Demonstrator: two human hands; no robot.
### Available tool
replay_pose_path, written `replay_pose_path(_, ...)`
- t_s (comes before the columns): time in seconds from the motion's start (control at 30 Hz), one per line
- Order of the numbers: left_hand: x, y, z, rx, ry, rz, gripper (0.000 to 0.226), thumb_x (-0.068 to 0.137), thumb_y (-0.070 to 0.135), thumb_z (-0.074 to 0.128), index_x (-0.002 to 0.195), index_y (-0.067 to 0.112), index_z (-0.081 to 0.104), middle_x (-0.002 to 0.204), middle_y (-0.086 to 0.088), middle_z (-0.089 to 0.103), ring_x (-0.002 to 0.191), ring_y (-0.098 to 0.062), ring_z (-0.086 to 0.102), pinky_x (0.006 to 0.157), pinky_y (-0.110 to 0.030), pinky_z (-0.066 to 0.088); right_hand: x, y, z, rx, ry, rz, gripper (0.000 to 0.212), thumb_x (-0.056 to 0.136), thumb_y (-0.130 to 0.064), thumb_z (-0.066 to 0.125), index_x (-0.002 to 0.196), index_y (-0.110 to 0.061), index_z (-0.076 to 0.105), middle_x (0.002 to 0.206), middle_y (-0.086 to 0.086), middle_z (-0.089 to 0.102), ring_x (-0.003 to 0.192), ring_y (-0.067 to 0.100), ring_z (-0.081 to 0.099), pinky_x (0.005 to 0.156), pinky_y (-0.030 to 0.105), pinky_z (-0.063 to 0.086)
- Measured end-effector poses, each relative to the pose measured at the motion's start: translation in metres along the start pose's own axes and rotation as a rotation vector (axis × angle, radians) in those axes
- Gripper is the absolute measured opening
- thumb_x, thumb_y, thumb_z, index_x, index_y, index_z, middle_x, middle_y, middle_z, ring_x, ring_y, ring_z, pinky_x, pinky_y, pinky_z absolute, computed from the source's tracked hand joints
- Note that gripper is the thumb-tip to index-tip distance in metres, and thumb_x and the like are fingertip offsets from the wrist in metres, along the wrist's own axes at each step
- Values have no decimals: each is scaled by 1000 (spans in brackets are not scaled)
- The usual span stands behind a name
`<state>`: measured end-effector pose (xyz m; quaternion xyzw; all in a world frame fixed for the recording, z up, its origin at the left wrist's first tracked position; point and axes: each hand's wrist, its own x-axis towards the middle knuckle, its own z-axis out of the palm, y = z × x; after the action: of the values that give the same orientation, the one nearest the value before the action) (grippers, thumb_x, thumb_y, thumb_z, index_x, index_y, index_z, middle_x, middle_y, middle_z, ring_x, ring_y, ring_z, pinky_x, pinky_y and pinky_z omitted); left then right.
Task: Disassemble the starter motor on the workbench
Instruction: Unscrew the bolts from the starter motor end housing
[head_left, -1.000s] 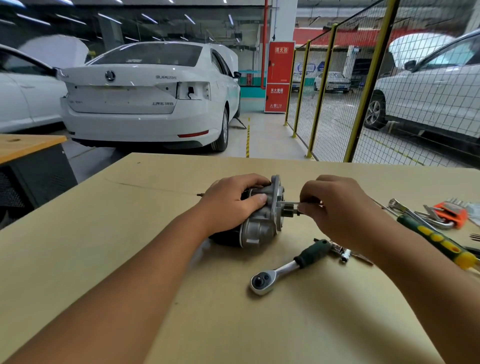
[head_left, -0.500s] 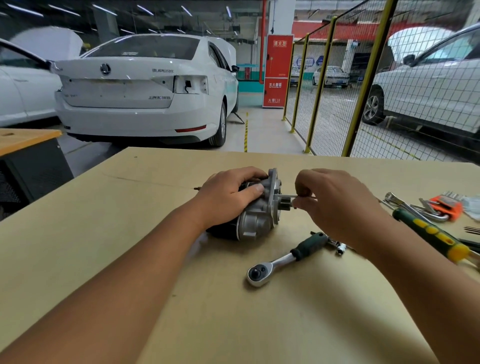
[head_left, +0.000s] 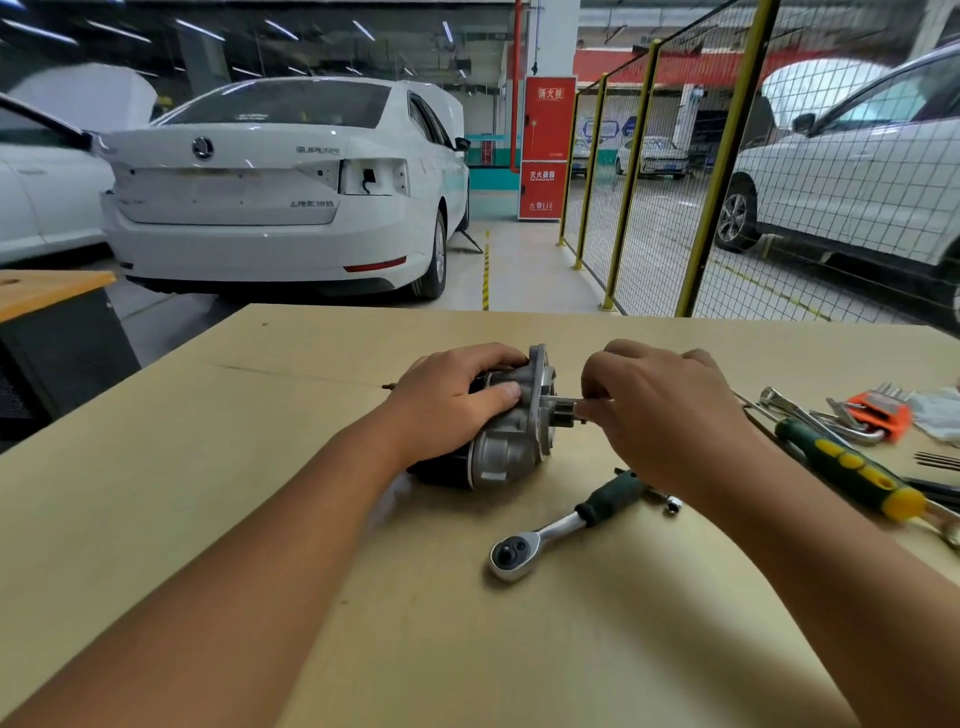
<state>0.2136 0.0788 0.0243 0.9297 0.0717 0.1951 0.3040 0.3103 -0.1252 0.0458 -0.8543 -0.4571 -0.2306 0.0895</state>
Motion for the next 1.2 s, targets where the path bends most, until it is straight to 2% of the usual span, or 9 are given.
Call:
replay_pose_path(0.13, 0, 0, 1, -16, 17, -10, 42, 92, 46, 49, 130, 36, 65, 120, 18, 71, 115, -12, 64, 102, -45, 49, -1, 3, -1, 192, -43, -22, 14, 102, -33, 52, 105, -25, 62, 88, -2, 60, 77, 22, 55, 66, 36, 48)
replay_pose_path(0.23, 0, 0, 2, 0, 24, -9, 45, 90, 47, 50, 131, 36, 64, 123, 16, 70, 117, -13, 63, 104, -45, 49, 0, 4, 1, 224, -80, -4, 23, 104, -27, 48, 105, -18, 69, 91, 0, 56, 81, 21, 51, 61, 30, 37)
replay_pose_path(0.37, -1, 2, 0, 17, 8, 6, 48, 88, 46, 52, 133, 34, 64, 123, 15, 70, 116, -14, 63, 103, -45, 48, 0, 1, 3, 70, -67, -7, 22, 104, -35, 48, 105, -24, 67, 98, -6, 56, 85, 19, 56, 78, 36, 42)
replay_pose_path(0.43, -1, 1, -1, 16, -4, 8, 48, 87, 46, 54, 133, 36, 64, 122, 16, 69, 116, -13, 63, 104, -45, 48, -3, -1, 4, -71, -10, -12, 18, 102, -43, 48, 100, -33, 63, 97, -11, 56, 85, 17, 58, 85, 40, 36)
replay_pose_path(0.6, 0, 0, 1, -10, 18, 4, 44, 91, 46, 51, 131, 36, 65, 122, 16, 70, 116, -12, 63, 103, -46, 48, -2, -2, 2, 14, -16, -6, 12, 100, -46, 52, 99, -34, 53, 91, -12, 57, 78, 19, 56, 79, 39, 40)
replay_pose_path(0.73, 0, 0, 1, 0, 23, 7, 45, 90, 45, 51, 131, 34, 65, 123, 15, 70, 117, -13, 63, 103, -45, 48, -2, -2, 3, 179, -20, 4, 18, 102, -36, 52, 104, -24, 65, 93, -1, 54, 79, 25, 55, 65, 35, 44)
replay_pose_path(0.87, 0, 1, 1, 13, 22, 7, 48, 88, 46, 52, 132, 33, 65, 124, 13, 70, 117, -15, 63, 104, -45, 48, 2, 2, 6, 197, -23, 38, 24, 102, -30, 55, 104, -14, 72, 99, 2, 50, 84, 27, 55, 72, 37, 46)
replay_pose_path(1.03, -1, 0, 0, 13, 5, 13, 49, 87, 46, 55, 133, 34, 65, 123, 14, 70, 116, -15, 63, 104, -45, 48, -1, -3, 4, -41, 52, 34, 17, 96, -44, 59, 98, -30, 69, 103, -8, 54, 92, 23, 56, 86, 44, 41)
replay_pose_path(1.2, 0, -2, 1, -11, 7, 7, 46, 88, 47, 53, 132, 36, 64, 124, 17, 69, 118, -12, 62, 104, -45, 48, -2, -6, 0, -54, 97, 35, 12, 94, -47, 61, 97, -35, 61, 98, -13, 61, 88, 22, 58, 82, 42, 42)
